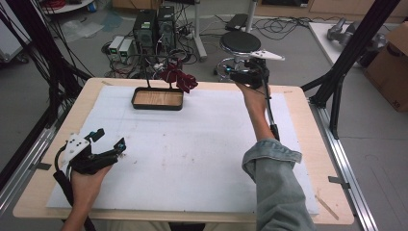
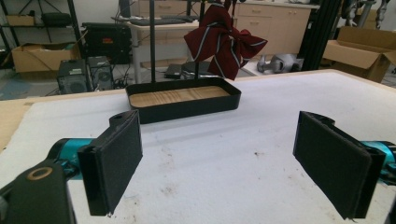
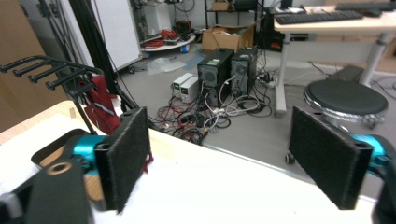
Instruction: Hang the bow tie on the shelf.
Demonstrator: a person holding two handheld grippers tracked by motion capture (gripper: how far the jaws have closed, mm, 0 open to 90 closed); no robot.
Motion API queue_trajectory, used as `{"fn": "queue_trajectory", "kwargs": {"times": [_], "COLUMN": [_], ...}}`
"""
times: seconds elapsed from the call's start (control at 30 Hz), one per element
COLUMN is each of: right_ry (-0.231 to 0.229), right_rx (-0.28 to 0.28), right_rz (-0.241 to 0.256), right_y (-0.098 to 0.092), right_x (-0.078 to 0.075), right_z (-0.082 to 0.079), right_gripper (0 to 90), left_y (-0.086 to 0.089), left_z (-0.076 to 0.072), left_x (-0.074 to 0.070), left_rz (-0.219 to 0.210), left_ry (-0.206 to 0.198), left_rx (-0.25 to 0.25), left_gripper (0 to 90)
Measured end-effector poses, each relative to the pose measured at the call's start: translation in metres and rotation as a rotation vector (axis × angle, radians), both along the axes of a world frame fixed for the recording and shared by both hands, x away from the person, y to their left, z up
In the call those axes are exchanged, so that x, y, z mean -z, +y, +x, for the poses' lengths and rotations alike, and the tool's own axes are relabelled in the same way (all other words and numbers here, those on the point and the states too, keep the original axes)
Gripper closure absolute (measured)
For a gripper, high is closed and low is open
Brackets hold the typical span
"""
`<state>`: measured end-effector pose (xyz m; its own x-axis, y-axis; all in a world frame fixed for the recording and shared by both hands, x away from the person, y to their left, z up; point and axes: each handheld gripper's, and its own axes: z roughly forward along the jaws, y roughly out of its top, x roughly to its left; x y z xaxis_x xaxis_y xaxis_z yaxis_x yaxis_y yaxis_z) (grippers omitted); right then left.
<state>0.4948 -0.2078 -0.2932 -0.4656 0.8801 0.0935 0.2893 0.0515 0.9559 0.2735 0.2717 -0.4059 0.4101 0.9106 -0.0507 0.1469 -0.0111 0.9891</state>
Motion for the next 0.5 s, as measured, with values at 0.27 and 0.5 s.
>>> {"fn": "queue_trajectory", "kwargs": {"times": [0.27,0.5], "right_ry": [-0.028,-0.04], "right_rx": [0.013,0.003], "right_rz": [0.032,0.035], "right_y": [-0.03,-0.047], "right_x": [0.005,0.017], "right_z": [-0.03,-0.067], "right_gripper": [17.9,17.0], "left_y": [0.003,0.004], "left_z": [-0.001,0.0], "left_x": [0.001,0.003], "left_rz": [0.001,0.01], "left_ry": [0.0,0.006], "left_rx": [-0.007,-0.01], "left_gripper": [15.9,15.9]}}
